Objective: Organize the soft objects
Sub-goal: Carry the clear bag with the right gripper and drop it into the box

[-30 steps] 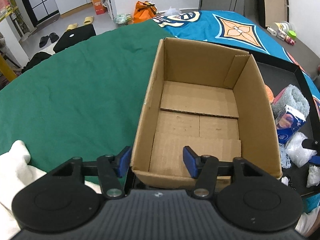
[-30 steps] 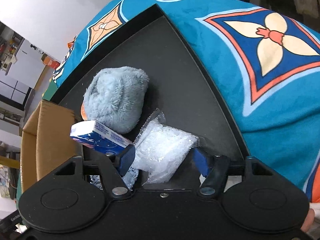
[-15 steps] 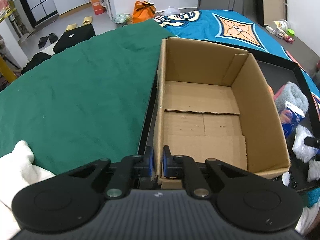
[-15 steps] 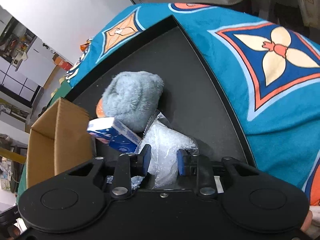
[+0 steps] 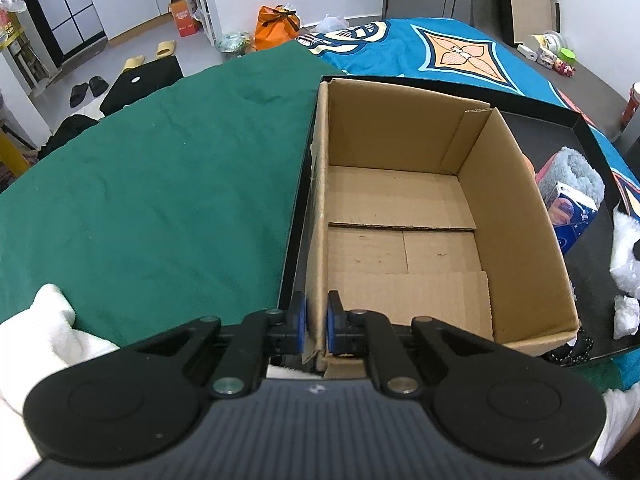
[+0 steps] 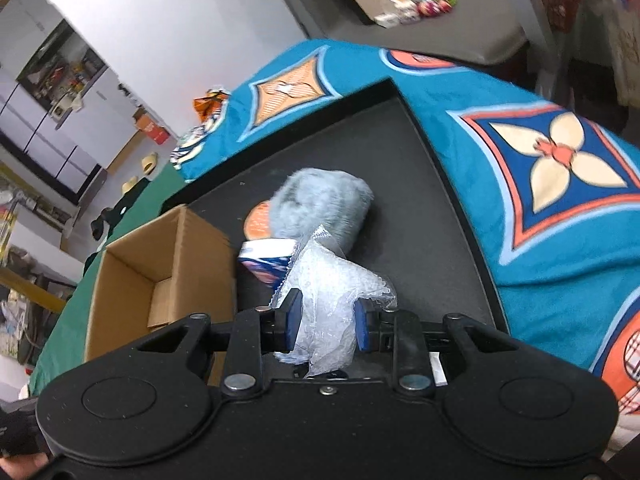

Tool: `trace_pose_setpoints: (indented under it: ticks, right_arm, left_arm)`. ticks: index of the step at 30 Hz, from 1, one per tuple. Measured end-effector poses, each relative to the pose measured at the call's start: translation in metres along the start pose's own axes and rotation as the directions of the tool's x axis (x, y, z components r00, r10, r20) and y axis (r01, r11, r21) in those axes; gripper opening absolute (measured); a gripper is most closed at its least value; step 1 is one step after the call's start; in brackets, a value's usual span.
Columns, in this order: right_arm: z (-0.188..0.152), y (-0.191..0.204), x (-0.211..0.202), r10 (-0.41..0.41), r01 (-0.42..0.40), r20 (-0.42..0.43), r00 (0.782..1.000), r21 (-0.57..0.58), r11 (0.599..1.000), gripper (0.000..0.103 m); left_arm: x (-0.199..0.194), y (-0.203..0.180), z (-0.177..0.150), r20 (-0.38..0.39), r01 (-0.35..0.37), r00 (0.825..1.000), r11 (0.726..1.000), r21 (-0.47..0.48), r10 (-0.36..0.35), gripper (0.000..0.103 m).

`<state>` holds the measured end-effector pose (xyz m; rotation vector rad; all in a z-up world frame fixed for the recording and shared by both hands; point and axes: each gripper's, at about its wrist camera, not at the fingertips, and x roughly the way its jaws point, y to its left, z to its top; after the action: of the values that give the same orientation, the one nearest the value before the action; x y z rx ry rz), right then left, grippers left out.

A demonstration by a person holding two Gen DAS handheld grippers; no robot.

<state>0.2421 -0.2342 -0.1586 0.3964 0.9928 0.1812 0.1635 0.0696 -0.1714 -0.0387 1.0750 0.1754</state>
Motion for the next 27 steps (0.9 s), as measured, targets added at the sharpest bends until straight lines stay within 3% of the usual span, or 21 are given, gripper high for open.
trace_pose_setpoints:
  ticks: [9, 27]
  right_arm:
    - [0.002, 0.042, -0.013, 0.030, -0.026, 0.045, 0.999, -0.076, 0.997, 0.027]
    - [0.004, 0.117, 0.001, 0.114, -0.106, 0.035, 0.993, -0.183, 0.977, 0.027]
  left_arm:
    - [-0.004, 0.007, -0.006, 0.022, 0.042, 0.999, 0.998, -0.041, -0.041, 0.013]
    - [0.001, 0.029, -0.010, 0.062, 0.127, 0.991, 0.985, -0.115, -0.120, 0.011]
